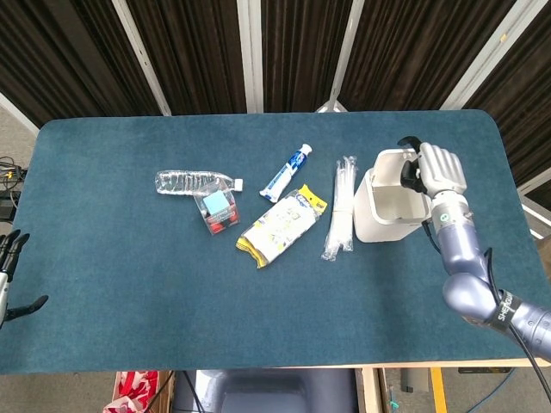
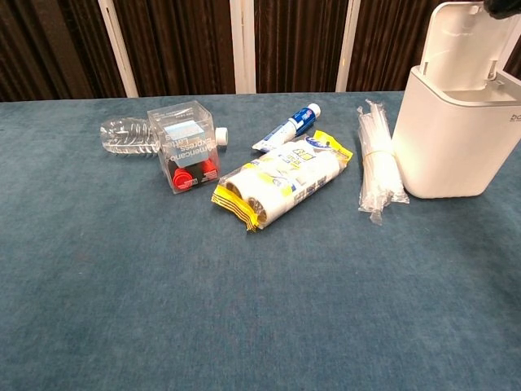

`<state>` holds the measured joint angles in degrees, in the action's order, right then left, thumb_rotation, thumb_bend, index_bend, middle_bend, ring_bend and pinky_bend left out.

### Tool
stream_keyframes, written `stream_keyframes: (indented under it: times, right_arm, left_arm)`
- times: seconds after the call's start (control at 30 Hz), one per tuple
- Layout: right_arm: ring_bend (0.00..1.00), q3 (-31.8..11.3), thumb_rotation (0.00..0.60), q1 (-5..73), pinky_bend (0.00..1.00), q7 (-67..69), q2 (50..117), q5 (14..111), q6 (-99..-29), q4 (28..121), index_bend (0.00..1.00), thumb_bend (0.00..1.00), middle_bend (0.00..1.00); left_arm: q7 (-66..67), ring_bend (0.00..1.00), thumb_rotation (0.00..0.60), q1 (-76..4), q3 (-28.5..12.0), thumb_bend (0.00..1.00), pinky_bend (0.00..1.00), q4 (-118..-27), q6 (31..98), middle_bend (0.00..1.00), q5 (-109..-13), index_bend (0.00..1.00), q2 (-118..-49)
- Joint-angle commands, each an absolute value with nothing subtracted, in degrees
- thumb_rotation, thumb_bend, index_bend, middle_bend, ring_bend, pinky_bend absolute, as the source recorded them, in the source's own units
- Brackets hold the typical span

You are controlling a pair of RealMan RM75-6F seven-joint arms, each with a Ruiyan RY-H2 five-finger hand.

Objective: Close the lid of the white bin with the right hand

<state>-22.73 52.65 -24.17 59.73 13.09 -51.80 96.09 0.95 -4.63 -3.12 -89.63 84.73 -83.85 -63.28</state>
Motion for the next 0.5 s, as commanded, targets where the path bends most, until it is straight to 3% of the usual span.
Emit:
stream_keyframes:
  times: [0.03,0.23,0.5]
  right_arm:
    - [0.96,-22.02,0.6,53.32,0.83,-24.77,60.32,12.06,-52.14,95.37,0.31,0.77,0.86]
    - [0.96,-21.24,0.6,53.2,0.83,-24.59,59.24,11.13,-52.24,96.38,0.32,0.77,0.86]
    - [0.96,-20.92,0.6,49.82,0.83,-21.13,54.71,14.34,-52.77,104.53,0.32,0.77,0.86]
  left_arm:
    - [0.82,0.0,0.6,-4.68,-3.06,0.0,0.0,-89.61,84.56,0.0,-83.83,0.0,-63.26]
    - [0.57,0.0,0.6,-4.72,-2.97,0.0,0.0,-89.65,84.47,0.0,-83.94,0.0,-63.23]
    - [0.8,0.0,0.6,-4.73,-2.78,0.0,0.0,-89.87,84.81,0.0,-84.6,0.0,-63.29]
